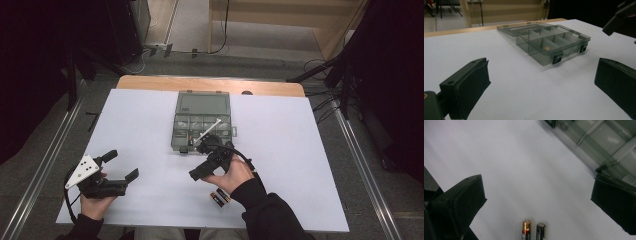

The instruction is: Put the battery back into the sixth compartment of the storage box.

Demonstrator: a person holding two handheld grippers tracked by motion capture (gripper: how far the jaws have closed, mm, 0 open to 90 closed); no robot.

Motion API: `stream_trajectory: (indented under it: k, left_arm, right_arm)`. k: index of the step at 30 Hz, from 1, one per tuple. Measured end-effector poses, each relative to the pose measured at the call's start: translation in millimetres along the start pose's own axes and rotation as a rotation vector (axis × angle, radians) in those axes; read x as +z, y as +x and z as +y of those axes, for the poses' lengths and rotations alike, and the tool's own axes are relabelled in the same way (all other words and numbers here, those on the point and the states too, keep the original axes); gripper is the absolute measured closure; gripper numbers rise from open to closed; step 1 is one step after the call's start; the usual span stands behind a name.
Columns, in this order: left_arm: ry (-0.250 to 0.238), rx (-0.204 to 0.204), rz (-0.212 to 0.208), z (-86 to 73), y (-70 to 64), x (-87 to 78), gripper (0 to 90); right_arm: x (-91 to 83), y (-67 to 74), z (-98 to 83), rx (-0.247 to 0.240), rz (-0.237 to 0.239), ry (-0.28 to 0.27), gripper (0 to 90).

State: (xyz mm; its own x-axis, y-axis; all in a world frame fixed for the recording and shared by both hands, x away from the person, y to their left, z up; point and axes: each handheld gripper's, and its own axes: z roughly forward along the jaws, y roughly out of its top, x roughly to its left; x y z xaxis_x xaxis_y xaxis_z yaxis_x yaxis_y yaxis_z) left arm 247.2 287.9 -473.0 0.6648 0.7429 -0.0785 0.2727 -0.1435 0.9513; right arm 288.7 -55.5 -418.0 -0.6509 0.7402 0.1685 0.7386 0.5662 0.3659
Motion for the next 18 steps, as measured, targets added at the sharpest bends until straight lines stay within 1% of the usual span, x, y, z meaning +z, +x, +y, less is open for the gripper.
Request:
stream_trajectory:
  k: [3,4,6,9,10,12,18]
  left_arm:
    - [0.006,0.005,0.002,0.0,0.1,0.1,0.0]
    - [0.006,0.006,0.004,-0.1,-0.1,0.3,0.0]
    - [0.006,0.006,0.005,-0.2,-0.3,0.5,0.0]
    - [0.011,0.015,0.01,-0.2,-0.6,0.8,0.0]
    - [0.01,0.018,0.011,-0.2,-1.1,1.0,0.0]
    - [0.013,0.025,0.011,-0.1,-1.7,1.5,0.0]
    - [0.022,0.031,0.014,-0.3,-2.0,1.9,0.0]
  right_arm:
    - [0.6,-1.8,-9.9,0.0,0.004,0.007,0.4]
    - [0.4,-2.4,-13.2,0.0,-0.005,0.009,0.5]
    - [-0.3,-4.6,-19.5,0.004,-0.006,0.01,0.7]
    - [-1.2,-8.6,-27.7,0.006,-0.016,0.017,0.7]
    - [-1.4,-9.1,-30.3,0.012,-0.021,0.024,0.7]
    - [-1.0,-9.8,-35.1,0.007,-0.036,0.039,0.7]
    - [3.2,-10.5,-49.0,0.007,-0.043,0.075,0.7]
